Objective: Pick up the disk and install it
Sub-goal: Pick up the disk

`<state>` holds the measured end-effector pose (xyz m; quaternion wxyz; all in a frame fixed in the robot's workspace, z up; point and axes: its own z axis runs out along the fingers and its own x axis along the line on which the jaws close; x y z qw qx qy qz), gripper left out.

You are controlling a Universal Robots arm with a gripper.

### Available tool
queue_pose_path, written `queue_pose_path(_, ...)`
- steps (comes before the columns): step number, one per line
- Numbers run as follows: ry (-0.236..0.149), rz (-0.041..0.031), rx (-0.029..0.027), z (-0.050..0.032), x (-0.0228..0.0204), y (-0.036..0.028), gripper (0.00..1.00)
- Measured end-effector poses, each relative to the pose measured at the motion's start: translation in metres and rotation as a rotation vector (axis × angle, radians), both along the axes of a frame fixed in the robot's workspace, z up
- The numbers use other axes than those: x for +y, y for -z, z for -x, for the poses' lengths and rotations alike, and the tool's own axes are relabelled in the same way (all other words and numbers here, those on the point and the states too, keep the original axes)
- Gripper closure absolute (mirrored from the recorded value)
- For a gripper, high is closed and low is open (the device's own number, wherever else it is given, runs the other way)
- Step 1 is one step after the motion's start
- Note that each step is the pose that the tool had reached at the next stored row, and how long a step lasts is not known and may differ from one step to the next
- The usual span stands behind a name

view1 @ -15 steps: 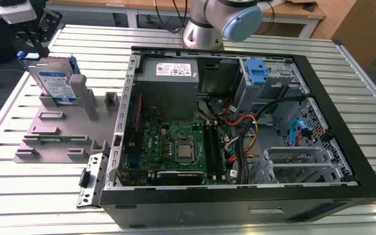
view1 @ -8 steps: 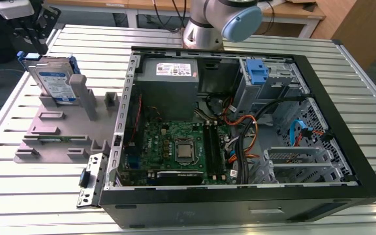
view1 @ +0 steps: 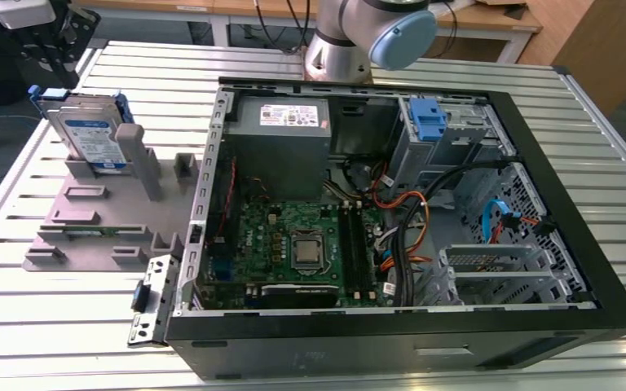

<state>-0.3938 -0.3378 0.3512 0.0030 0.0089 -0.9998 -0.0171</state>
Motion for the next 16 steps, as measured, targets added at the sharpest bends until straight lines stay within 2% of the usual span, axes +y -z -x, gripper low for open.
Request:
queue_pose_path(10, -0.003, -0.0001, -0.0002, 0.0, 0.0, -0.0001, 0.89)
queue_pose_path(12, -0.019, -0.0001, -0.0002, 0.0, 0.0, -0.0001, 0.89)
queue_pose_path(16, -0.089, -0.0001, -0.0002, 0.0, 0.0001, 0.0001, 0.89)
